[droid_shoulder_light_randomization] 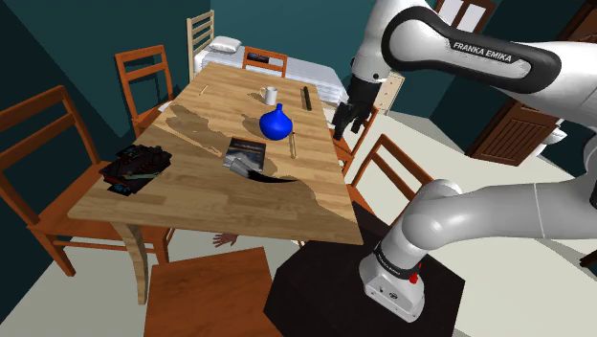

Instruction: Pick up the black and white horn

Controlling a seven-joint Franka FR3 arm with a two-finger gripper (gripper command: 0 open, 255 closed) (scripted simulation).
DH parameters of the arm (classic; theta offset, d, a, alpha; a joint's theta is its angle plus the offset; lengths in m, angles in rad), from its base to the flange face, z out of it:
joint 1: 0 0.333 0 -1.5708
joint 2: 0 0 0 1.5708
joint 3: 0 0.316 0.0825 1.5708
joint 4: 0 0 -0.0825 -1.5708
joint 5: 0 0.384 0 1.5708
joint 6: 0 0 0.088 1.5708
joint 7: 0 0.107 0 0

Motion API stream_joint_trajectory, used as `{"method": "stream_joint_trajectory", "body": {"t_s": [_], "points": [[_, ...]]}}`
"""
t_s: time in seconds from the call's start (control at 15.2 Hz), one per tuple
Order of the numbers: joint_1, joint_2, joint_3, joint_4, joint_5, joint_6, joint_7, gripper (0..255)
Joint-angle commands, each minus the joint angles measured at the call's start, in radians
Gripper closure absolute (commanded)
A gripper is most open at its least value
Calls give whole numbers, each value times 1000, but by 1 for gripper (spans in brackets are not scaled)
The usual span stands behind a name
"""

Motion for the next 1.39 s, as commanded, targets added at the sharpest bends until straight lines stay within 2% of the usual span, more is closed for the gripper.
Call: {"method": "stream_joint_trajectory", "body": {"t_s": [0.0, 0.66, 1.32], "points": [[0, 0, 0, 0, 0, 0, 0, 0], [21, 288, -58, -71, -36, 353, -184, 0], [45, 677, -92, 13, -34, 651, -362, 0]]}}
